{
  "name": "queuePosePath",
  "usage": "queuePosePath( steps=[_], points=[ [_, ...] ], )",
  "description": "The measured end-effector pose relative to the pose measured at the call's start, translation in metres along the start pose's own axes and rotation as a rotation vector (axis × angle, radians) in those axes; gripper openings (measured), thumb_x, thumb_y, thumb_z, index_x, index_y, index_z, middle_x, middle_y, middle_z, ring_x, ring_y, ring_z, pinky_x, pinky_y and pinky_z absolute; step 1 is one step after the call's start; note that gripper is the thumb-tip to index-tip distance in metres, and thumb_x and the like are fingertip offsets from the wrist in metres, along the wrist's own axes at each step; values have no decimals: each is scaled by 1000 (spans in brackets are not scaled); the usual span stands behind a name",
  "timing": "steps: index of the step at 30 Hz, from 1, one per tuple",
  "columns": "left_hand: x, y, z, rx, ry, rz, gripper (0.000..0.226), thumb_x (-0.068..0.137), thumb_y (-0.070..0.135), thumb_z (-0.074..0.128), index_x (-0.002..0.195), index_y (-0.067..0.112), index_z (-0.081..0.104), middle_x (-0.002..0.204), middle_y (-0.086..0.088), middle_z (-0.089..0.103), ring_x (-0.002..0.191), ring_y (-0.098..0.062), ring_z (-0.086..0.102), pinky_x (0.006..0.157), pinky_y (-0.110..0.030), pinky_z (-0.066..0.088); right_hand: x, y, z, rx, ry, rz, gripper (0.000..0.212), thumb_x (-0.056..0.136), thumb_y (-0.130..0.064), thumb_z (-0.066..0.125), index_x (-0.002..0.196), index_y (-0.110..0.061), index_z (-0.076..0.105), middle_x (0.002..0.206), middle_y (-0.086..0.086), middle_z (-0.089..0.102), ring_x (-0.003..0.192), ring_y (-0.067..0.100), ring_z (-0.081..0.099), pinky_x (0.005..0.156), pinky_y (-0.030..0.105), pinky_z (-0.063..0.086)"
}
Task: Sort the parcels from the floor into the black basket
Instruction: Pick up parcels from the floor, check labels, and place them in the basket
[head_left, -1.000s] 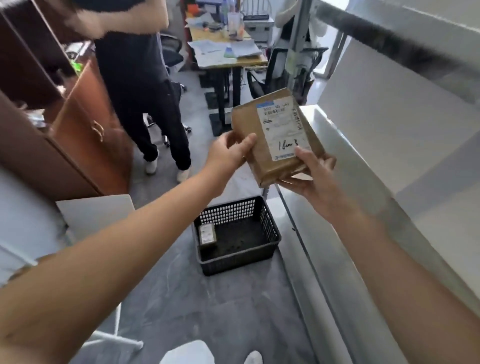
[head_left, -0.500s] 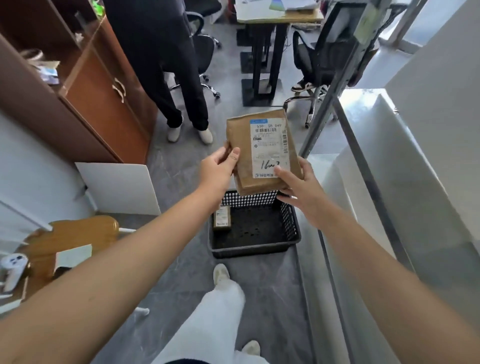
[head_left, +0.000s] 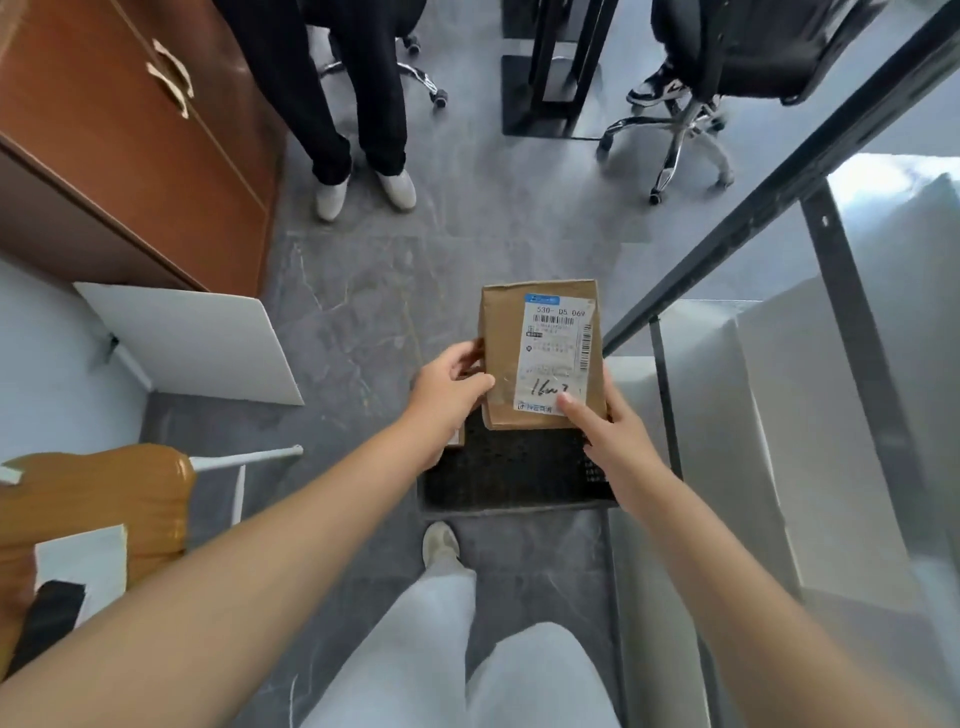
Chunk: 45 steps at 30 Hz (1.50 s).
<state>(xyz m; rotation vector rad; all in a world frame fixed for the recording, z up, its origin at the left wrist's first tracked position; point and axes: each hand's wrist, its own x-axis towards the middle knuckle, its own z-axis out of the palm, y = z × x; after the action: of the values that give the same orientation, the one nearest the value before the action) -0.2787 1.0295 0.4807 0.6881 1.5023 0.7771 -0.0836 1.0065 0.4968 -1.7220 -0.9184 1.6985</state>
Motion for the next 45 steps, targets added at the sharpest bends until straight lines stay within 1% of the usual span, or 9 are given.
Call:
queuePosePath(
  steps=[7,11,16,24,28,30,32,38,45],
  points=[
    [58,-90,21,1,-3,-191,53,90,-4,56,140,12,49,133,-1,59,118,-11,58,106,-40,47,73,86,-3,-141,97,108,39,95,-27,63,132,-32,53,124,-12,64,111,3,59,82,18,46],
    [104,-162,39,10,13,-291,58,88,13,55,144,27,49,130,8,58,113,-10,62,102,-40,50,130,150,-16,-184,100,171,54,92,-27,67,142,-28,46,128,-9,62,114,8,61,88,25,53],
    [170,-255,62,36,62,-399,61,91,26,55,147,41,39,136,11,52,121,-15,56,104,-39,47,213,238,-24,-204,42,247,54,91,-26,69,140,-30,47,123,-7,65,108,7,64,73,17,55],
    [275,-391,87,-64,154,-435,55,93,20,58,143,34,39,111,24,55,114,-8,56,84,-26,46,344,382,-22,-279,6,265,59,92,-24,67,145,-34,44,127,-14,64,116,4,60,103,37,50],
    [321,-434,90,15,207,-362,46,94,27,60,137,27,45,132,11,56,116,-8,56,85,-25,49,395,430,-16,-288,30,284,59,92,-30,66,146,-36,43,134,-15,60,122,7,56,108,42,46],
    [333,-450,90,105,206,-312,54,94,27,60,144,28,42,143,7,46,128,-8,47,103,-23,40,415,445,-9,-288,33,282,57,92,-31,66,145,-36,44,135,-15,59,124,8,55,109,42,44],
    [336,-462,90,264,209,-286,66,95,17,59,153,25,29,145,6,28,130,-6,35,103,-11,29,428,454,2,-292,22,261,56,94,-27,64,145,-33,44,136,-13,59,126,8,54,110,39,43],
    [338,-481,98,511,94,-274,78,97,16,55,158,21,7,151,11,10,138,-8,26,102,-13,24,440,463,29,-335,77,241,62,98,-20,57,153,-30,30,146,-6,50,134,12,46,112,33,36],
    [338,-477,117,689,-98,-257,73,103,29,44,157,25,-5,157,12,-34,150,-15,9,117,-31,24,453,437,25,-547,-78,339,75,102,-18,48,158,-28,-1,150,2,44,133,18,47,105,32,39]
  ],
)
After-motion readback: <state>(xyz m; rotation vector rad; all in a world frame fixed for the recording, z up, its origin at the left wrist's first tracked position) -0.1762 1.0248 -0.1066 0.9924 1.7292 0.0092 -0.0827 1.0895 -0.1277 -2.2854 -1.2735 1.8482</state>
